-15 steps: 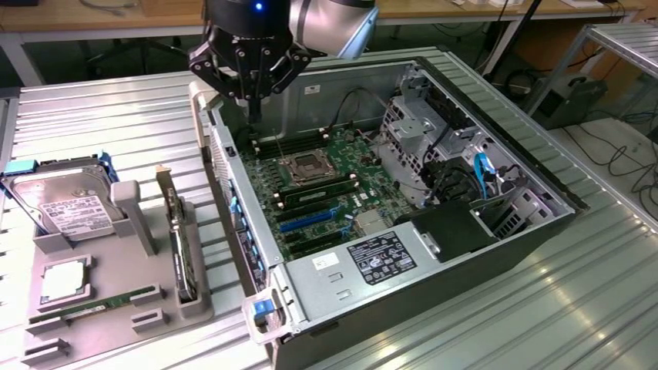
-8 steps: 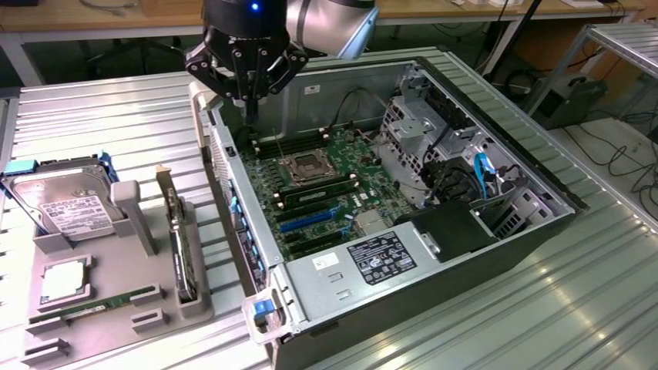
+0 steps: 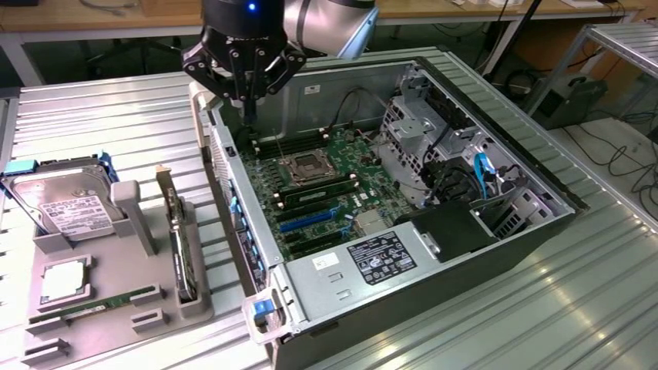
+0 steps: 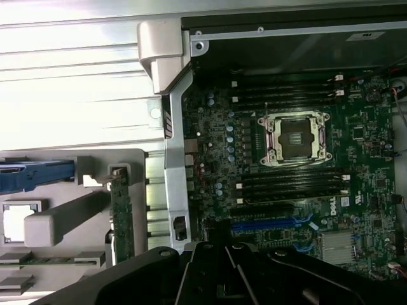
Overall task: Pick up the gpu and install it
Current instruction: 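Reach for the gpu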
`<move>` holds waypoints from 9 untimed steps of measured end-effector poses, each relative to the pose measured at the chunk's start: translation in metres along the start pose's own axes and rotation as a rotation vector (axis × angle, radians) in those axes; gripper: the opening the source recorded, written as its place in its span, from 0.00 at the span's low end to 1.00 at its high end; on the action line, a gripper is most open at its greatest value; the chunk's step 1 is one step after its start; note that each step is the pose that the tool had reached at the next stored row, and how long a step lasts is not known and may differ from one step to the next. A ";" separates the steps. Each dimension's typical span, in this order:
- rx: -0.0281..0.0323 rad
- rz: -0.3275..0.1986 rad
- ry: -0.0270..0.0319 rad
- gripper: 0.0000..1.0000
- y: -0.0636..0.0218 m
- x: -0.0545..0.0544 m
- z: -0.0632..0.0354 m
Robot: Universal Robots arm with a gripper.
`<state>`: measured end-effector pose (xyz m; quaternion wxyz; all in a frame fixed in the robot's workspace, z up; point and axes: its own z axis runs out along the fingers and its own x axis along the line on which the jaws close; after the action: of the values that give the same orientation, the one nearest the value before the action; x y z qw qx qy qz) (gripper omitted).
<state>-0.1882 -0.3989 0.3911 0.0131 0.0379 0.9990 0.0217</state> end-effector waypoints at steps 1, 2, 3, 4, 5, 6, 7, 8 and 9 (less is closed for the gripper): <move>0.0000 0.000 0.0000 0.11 0.0000 0.000 0.0000; 0.0000 0.000 0.0000 0.11 0.0000 0.001 0.0001; 0.0000 0.000 0.0000 0.11 -0.0001 0.001 0.0000; 0.0000 0.000 0.0000 0.11 -0.0001 0.001 0.0001; 0.0000 0.000 0.0000 0.11 -0.0001 0.001 0.0001; 0.0000 0.000 0.0000 0.11 -0.0001 0.001 0.0001; -0.0001 0.000 0.0000 0.11 -0.0001 0.002 0.0001; 0.0000 0.000 0.0000 0.11 -0.0002 0.002 0.0001; 0.0000 0.000 0.0000 0.11 -0.0002 0.002 0.0001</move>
<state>-0.1903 -0.3989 0.3909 0.0131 0.0378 0.9990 0.0217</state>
